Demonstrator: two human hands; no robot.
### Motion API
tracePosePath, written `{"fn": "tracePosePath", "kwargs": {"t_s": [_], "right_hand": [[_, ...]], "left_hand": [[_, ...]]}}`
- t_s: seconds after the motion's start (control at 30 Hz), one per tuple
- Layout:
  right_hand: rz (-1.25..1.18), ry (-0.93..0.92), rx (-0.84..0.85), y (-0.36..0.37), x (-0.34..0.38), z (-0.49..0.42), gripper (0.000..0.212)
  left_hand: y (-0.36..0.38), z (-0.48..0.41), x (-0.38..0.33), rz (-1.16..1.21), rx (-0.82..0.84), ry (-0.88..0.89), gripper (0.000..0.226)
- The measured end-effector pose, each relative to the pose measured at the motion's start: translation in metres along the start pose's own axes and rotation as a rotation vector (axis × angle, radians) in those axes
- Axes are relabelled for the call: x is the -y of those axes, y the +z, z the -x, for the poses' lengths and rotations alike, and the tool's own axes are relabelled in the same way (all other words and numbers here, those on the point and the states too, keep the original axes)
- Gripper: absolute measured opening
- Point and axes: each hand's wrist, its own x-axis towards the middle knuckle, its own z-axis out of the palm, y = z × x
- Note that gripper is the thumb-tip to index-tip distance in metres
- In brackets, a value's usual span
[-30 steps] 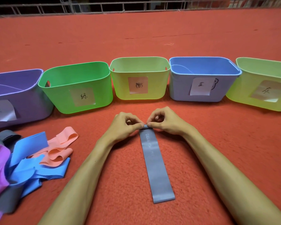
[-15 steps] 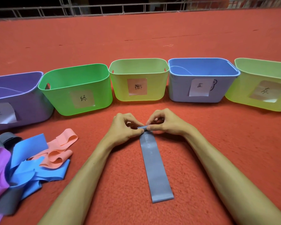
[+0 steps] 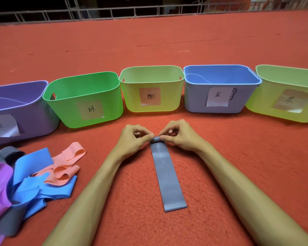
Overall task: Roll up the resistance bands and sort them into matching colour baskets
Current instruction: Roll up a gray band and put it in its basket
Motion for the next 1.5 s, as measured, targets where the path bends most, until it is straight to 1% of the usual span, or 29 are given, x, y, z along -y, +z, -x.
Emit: {"fn": "tracePosePath", "kwargs": {"t_s": [0.07,0.13,0.17,0.33,0.43,0.5,0.57,0.67,0.7,0.83,1.0,1.13,1.27,1.4,1.5], "right_hand": [[0.001,-0.006,0.012,-0.001,0.001,0.000,0.010],[-0.005,-0.006,0.032,-0.002,0.002,0.001,0.008],[-0.016,0.001,0.046,-0.003,0.002,0.001,0.007],[-0.037,0.026,0.135,-0.005,0.004,0.001,0.017],[-0.039,0.024,0.167,-0.007,0.004,0.001,0.019],[-0.037,0.017,0.173,-0.008,0.004,0.001,0.020],[-0.075,0.028,0.170,-0.010,0.005,0.001,0.018],[-0.131,0.051,0.158,-0.009,0.006,0.000,0.005],[-0.124,0.049,0.142,-0.008,0.006,0.000,0.005],[-0.090,0.050,0.059,-0.002,0.003,-0.001,0.008],[0.010,0.015,-0.023,0.005,0.000,0.000,0.018],[0.069,-0.025,-0.018,0.002,0.002,0.002,0.013],[0.065,-0.036,-0.018,0.002,0.003,0.003,0.017],[0.065,-0.052,-0.013,0.001,0.003,0.002,0.015],[0.059,-0.046,-0.008,0.001,0.003,0.002,0.021]], "left_hand": [[0.002,0.001,-0.001,-0.048,-0.023,-0.003,0.013],[0.002,0.002,-0.003,-0.081,-0.001,-0.018,0.004],[0.001,0.002,-0.003,-0.087,0.012,-0.024,0.003],[-0.002,0.004,-0.006,-0.140,0.081,0.004,0.011],[-0.003,0.004,-0.006,-0.162,0.091,0.015,0.012],[-0.002,0.004,-0.006,-0.137,0.089,0.017,0.012],[0.000,0.006,-0.006,-0.102,0.069,0.019,0.013],[0.004,0.008,-0.006,-0.081,0.021,0.026,0.011],[0.006,0.009,-0.006,-0.077,0.002,0.027,0.013],[0.008,0.008,-0.009,-0.035,-0.081,0.032,0.018],[0.010,0.009,-0.013,-0.062,-0.136,0.069,0.019],[0.007,0.009,-0.012,-0.092,-0.112,0.045,0.019],[0.004,0.007,-0.010,-0.093,-0.067,0.048,0.011],[0.003,0.008,-0.009,-0.139,-0.059,0.045,0.013],[0.003,0.007,-0.007,-0.160,-0.036,0.053,0.011]]}}
